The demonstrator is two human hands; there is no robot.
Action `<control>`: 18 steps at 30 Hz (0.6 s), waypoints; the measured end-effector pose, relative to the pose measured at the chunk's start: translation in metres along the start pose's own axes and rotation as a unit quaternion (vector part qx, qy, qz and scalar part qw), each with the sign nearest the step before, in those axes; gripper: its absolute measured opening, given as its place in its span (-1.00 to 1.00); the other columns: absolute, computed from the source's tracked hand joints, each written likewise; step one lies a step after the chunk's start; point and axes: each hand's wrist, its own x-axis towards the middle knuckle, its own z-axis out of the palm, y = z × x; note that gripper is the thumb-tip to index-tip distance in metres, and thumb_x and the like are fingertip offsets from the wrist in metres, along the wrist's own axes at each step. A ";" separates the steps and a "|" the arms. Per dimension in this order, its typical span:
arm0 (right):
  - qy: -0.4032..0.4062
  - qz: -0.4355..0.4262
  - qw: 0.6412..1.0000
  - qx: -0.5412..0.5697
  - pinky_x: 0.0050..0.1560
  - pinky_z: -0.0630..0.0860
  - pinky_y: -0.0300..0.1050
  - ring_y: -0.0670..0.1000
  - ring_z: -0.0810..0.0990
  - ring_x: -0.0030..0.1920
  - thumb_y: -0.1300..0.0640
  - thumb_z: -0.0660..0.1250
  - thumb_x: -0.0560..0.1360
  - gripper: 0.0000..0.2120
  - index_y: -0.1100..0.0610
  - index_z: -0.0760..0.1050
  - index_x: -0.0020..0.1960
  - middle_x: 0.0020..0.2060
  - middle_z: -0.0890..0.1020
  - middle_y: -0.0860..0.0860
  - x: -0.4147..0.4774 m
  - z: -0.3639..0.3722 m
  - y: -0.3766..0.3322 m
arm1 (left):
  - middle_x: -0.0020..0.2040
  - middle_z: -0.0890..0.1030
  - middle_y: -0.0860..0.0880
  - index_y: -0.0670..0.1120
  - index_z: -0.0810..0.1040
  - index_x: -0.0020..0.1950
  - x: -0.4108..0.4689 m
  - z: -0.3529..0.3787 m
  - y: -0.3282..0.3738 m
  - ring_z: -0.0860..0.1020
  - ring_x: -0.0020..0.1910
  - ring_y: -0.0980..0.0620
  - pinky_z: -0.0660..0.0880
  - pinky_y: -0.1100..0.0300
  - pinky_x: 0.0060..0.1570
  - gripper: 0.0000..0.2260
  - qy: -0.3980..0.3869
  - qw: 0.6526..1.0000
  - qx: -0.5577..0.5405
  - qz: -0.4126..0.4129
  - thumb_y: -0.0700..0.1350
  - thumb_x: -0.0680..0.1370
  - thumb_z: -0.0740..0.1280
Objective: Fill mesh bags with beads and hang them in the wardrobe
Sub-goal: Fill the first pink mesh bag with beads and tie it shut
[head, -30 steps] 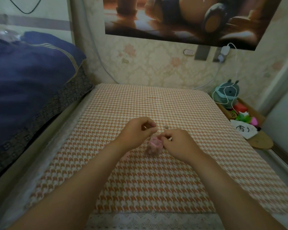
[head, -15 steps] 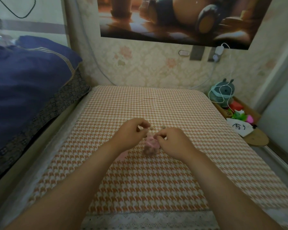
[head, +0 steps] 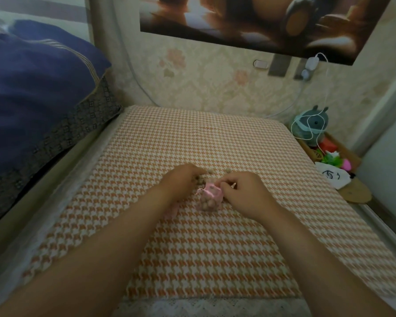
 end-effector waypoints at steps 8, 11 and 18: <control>-0.004 0.003 1.000 -0.011 0.05 0.63 -0.01 -0.06 0.67 0.00 0.08 0.28 0.60 -0.78 -0.02 0.71 0.06 0.02 0.72 -0.11 0.002 0.002 0.000 | 0.04 0.67 -0.09 -0.12 0.69 0.08 0.010 0.002 0.001 0.60 0.00 -0.05 0.42 0.25 -0.06 -0.82 -0.002 1.000 0.007 0.008 -0.23 0.52 0.35; 0.000 0.001 1.000 -0.006 -0.03 0.65 0.05 -0.05 0.69 -0.14 0.08 0.28 0.59 -0.78 -0.03 0.71 0.04 -0.02 0.72 -0.13 0.001 0.002 0.000 | 0.06 0.67 -0.06 -0.11 0.67 0.09 0.004 0.001 0.000 0.61 -0.05 0.02 0.46 0.25 -0.09 -0.82 0.021 0.999 -0.029 -0.026 -0.23 0.52 0.36; -0.011 0.000 1.000 -0.019 -0.03 0.63 0.04 -0.12 0.65 -0.16 0.06 0.25 0.58 -0.76 -0.07 0.70 0.07 -0.10 0.72 -0.14 -0.001 -0.002 -0.004 | -0.19 0.60 0.15 -0.01 0.61 -0.06 -0.020 -0.034 0.039 0.53 -0.25 0.27 0.43 0.46 -0.20 -0.92 0.131 0.969 -0.206 -0.030 -0.08 0.49 0.47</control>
